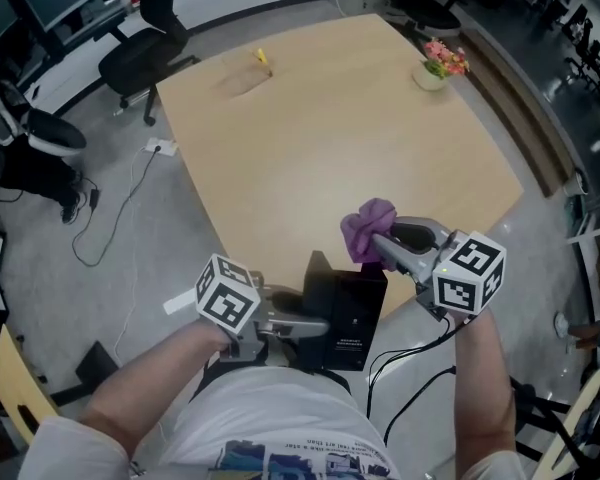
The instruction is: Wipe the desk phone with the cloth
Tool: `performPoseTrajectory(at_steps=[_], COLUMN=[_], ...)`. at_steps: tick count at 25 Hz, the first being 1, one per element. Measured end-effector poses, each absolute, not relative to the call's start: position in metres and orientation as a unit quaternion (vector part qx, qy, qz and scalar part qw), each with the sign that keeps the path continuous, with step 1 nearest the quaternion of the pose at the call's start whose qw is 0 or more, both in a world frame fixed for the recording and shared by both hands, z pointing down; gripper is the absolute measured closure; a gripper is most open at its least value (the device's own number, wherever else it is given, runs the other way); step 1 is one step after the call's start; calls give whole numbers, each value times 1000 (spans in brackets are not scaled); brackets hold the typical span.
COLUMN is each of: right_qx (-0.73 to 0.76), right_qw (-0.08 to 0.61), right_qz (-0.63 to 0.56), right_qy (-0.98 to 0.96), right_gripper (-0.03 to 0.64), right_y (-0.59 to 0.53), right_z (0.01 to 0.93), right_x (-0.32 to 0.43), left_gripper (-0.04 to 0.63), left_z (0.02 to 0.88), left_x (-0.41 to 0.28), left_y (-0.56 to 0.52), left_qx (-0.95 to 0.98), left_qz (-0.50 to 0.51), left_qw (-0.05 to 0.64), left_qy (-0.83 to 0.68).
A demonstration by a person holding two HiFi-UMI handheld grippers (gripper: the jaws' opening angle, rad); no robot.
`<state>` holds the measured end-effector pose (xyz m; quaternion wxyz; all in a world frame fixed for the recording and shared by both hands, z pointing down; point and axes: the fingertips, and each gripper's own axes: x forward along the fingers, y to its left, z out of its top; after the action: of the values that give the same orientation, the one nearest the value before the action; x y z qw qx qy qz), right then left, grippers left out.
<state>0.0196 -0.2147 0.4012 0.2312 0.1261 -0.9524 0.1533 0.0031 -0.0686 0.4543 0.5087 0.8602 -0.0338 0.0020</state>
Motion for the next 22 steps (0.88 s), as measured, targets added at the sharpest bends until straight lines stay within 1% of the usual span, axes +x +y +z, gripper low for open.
performPoseTrajectory(at_steps=[6, 9, 12, 18, 20, 22], right_qx=[59, 2, -37, -45, -34, -7], right_qw=[173, 168, 199, 298, 309, 305], right_qz=[109, 94, 88, 94, 98, 103], right_qy=[-977, -981, -975, -949, -945, -947], right_gripper=[528, 528, 528, 528, 528, 528], right_y=[-193, -172, -164, -183, -192, -205], right_z=[330, 317, 334, 390, 400, 407], right_x=[6, -6, -18, -28, -28, -25], left_gripper=[413, 414, 414, 414, 413, 414], left_z=[456, 456, 453, 444, 443, 444], left_x=[3, 6, 11, 16, 15, 14], left_y=[-76, -76, -76, -74, -74, -75], left_qx=[858, 859, 860, 862, 862, 863], left_qz=[10, 15, 21, 25, 24, 24], left_qw=[512, 512, 510, 507, 506, 505], left_qy=[-27, -18, -6, 5, 4, 3])
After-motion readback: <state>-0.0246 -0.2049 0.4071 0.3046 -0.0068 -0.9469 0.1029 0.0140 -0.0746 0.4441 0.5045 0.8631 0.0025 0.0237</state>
